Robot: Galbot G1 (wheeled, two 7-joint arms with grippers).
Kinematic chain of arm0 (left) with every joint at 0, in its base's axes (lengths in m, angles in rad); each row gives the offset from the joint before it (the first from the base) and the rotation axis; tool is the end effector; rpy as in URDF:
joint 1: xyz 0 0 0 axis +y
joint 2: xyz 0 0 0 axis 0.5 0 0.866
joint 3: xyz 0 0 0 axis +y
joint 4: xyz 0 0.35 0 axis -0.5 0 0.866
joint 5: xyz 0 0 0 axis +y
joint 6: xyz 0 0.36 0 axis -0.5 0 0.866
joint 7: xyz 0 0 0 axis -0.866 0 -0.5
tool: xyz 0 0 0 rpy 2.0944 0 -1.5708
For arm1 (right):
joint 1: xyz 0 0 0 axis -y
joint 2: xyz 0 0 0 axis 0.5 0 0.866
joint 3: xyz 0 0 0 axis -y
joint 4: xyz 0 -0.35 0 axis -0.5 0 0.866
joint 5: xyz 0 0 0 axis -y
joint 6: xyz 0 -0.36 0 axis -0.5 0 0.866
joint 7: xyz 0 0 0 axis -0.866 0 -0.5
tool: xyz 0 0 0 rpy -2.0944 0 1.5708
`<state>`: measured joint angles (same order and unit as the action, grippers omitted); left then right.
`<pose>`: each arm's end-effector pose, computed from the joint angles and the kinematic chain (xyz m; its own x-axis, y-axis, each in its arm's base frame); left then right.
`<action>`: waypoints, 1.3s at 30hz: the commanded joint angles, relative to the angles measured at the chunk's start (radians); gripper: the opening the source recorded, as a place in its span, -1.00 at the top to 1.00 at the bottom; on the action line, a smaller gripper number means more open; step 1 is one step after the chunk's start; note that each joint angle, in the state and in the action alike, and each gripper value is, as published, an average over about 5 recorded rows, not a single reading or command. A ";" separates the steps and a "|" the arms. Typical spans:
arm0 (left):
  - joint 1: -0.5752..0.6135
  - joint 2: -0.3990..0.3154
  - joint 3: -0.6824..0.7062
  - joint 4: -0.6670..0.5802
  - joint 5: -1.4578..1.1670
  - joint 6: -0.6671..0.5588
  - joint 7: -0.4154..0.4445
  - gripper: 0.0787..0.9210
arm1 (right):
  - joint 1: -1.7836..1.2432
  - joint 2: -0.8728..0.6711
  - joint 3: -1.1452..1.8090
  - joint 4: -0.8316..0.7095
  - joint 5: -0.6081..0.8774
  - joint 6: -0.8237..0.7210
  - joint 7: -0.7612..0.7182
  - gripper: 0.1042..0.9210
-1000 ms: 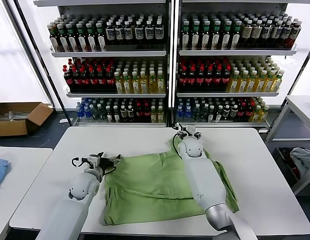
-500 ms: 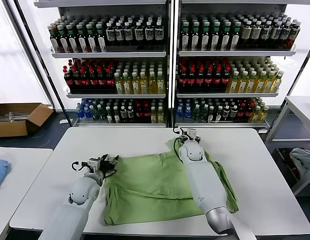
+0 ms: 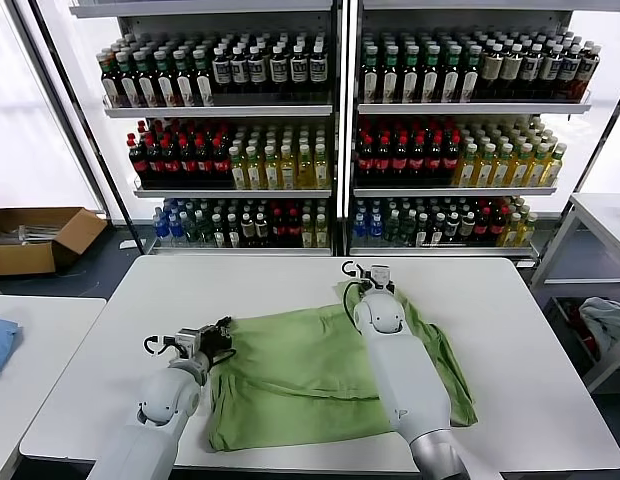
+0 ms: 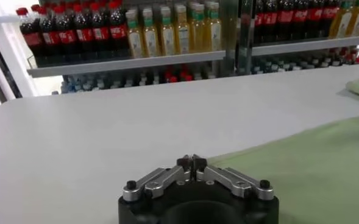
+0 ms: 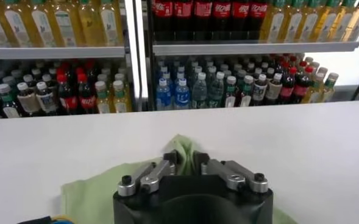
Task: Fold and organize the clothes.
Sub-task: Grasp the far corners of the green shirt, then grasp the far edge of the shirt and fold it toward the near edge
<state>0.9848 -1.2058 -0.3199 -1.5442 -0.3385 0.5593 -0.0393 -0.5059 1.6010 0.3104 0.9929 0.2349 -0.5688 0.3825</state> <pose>0.3743 0.0604 -0.3392 -0.8241 0.0934 0.5586 0.1483 0.9875 0.0536 0.5331 0.0803 -0.3148 -0.8007 0.1413 0.5822 0.1222 0.9899 -0.0722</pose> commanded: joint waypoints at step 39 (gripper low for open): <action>0.268 0.027 -0.077 -0.299 0.008 -0.215 0.035 0.97 | -0.529 -0.338 0.036 0.879 0.160 -0.009 0.061 0.99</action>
<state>1.1396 -1.1939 -0.3839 -1.7823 -0.3608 0.3573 -0.0176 -0.8458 1.3541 0.3149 1.6953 0.3798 -0.5772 0.4299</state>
